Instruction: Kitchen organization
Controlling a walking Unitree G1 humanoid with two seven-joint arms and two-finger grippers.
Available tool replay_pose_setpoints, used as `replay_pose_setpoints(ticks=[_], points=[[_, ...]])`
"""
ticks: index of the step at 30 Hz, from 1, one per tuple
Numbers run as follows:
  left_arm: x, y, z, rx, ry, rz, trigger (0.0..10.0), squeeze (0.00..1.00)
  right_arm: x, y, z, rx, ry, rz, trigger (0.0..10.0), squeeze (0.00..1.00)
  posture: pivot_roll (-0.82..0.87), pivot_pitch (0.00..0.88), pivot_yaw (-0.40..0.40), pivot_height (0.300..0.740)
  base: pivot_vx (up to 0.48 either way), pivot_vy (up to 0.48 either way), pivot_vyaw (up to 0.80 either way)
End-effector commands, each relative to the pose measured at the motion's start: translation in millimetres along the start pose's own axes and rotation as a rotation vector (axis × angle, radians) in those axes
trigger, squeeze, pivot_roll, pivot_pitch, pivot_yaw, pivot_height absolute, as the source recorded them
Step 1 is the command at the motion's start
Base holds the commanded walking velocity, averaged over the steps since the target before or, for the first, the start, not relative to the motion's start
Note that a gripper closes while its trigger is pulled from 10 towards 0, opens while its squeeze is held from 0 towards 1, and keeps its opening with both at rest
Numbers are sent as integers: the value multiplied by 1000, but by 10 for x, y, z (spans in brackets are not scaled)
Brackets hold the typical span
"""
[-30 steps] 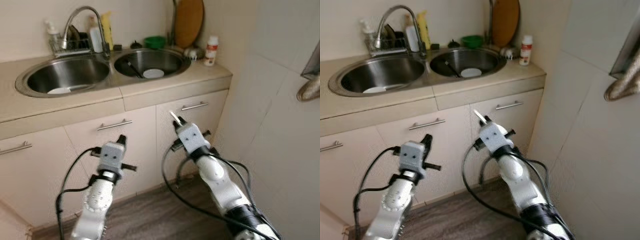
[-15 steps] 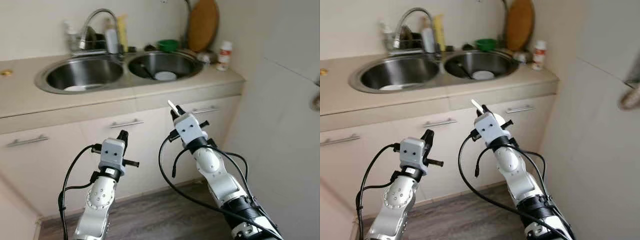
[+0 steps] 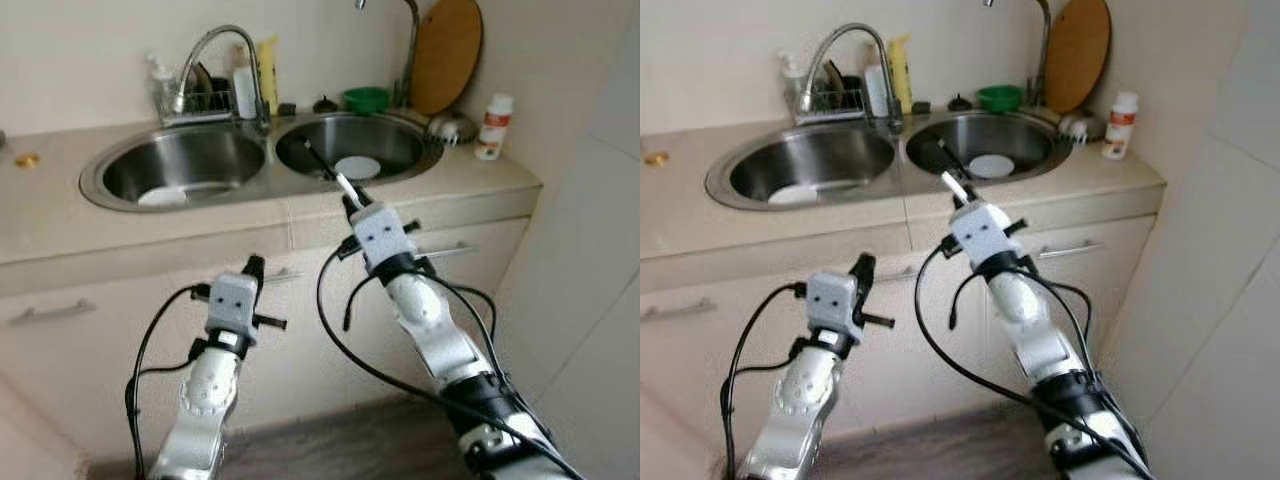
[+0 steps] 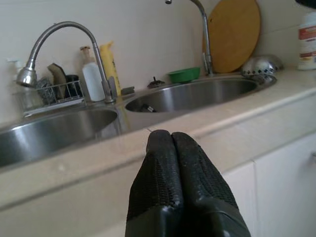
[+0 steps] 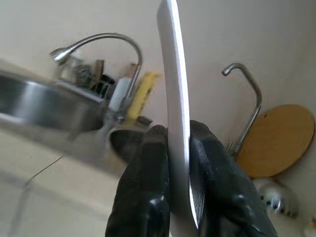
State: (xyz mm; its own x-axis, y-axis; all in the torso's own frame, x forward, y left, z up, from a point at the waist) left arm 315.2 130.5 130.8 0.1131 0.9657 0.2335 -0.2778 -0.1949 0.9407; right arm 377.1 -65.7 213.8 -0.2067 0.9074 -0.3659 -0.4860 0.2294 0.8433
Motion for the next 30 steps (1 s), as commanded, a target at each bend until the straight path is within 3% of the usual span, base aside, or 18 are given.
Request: replay_pose_setpoints(ticks=[1, 13, 16, 19, 30], points=[[88, 48, 8, -21, 20, 25, 10000, 0, 45, 127, 86, -39, 9, 23, 10000, 0, -34, 0, 12, 740, 405, 0, 0], [184, 198, 63, -76, 63, 49, 10000, 0, 7, 127, 110, -37, 2, 10, 10000, 0, -32, 0, 12, 740, 401, 0, 0], [203, 209, 68, -80, 67, 51, 10000, 0, 29, 116, 113, -29, 7, -9, 10000, 0, -31, 0, 14, 740, 379, 0, 800], [212, 217, 67, -82, 71, 53, 10000, 0, 13, 117, 111, -30, -6, 24, 10000, 0, -32, 0, 15, 740, 377, 0, 800], [247, 258, 92, -93, 90, 56, 10000, 0, -89, 30, 159, 24, -21, 51, 10000, 0, -28, 0, 14, 740, 357, 0, 0]])
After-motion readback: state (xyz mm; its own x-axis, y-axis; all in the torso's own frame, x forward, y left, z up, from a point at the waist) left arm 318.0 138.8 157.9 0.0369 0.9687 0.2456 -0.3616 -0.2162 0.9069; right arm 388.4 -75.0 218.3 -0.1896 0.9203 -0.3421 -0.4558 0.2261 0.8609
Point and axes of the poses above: a point about 5 cm out from each wrist's last joint towards the gripper, its own z axis pointing out of the wrist towards the gripper, its own y axis along the axis of the wrist's last joint, x = y × z, the point moved 3 cm from there along z, pointing out of the wrist towards the gripper, and after that the axes turned 4 degrees about z, right-handed, at the moved point
